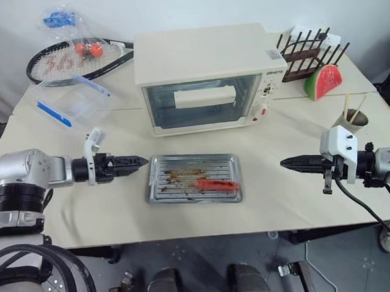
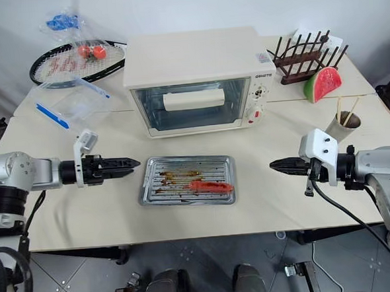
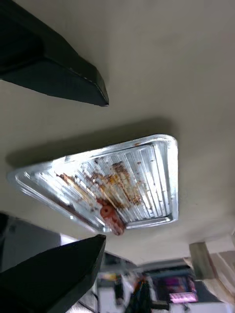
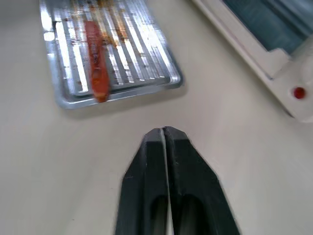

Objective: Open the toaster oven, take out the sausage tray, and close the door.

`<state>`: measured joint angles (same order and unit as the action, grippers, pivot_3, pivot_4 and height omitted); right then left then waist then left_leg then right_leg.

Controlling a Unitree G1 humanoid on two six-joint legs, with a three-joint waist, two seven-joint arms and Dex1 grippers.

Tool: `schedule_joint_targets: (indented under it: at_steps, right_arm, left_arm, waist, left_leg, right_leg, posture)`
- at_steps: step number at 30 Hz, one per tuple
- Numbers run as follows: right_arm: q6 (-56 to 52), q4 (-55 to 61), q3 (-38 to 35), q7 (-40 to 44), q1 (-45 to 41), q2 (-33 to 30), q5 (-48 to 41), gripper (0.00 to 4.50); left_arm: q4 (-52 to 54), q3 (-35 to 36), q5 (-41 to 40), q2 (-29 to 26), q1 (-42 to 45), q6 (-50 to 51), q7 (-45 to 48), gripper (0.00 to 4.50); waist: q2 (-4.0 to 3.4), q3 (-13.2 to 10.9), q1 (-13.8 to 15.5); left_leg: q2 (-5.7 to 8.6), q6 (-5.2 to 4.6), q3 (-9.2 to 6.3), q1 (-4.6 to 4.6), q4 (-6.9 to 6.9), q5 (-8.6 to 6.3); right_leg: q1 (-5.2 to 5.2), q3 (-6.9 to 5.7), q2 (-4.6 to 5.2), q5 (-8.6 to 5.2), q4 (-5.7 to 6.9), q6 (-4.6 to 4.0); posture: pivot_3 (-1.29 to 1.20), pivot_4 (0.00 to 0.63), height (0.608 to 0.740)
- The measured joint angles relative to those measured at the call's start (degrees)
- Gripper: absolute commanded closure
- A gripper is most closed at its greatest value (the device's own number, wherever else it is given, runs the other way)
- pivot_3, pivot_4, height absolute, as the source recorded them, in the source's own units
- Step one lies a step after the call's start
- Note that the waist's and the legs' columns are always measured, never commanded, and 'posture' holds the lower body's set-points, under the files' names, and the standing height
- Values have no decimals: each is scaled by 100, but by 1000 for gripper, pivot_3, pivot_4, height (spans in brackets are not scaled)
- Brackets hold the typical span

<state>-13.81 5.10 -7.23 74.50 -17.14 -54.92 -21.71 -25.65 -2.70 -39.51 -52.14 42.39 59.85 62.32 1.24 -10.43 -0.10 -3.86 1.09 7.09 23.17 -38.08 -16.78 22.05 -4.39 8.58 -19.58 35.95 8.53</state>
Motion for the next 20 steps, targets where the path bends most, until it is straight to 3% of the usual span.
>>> schedule_joint_targets:
  at_steps: [5,11,14,20]
  right_arm:
    - [413,-553,79,536,-358,-12,-12,1920]
    - [1004,-1435,255,903,-433,-26,206,66]
    - [1280,-1812,266,944,-631,-27,331,26]
    - [1780,-2550,248,500,-657,-22,800,26]
  left_arm:
    - [388,848,440,239,-979,-3318,1145,0]
    - [-57,960,1027,249,-1481,-5164,1897,0]
    - [-411,1073,1072,241,-1486,-5632,2356,0]
    - [-1136,1141,1420,124,-1530,-6193,2333,0]
  waist:
    - [0,-1,3]
    - [-1,-2,24]
    - [-1,-2,1]
    - [-2,-3,-15]
  left_leg:
    - [-2,0,2,3,-2,0]
    - [-2,-4,6,7,-9,-2]
    - [-3,-6,7,7,-9,-3]
    - [-6,-6,28,11,-5,-3]
  right_leg:
    - [5,-2,0,0,0,0]
    - [9,-2,2,0,4,0]
    - [10,-2,2,1,7,1]
    - [36,-2,6,0,23,1]
  posture:
    - [0,150,740]
    - [0,150,740]
    - [0,150,740]
    - [0,150,740]
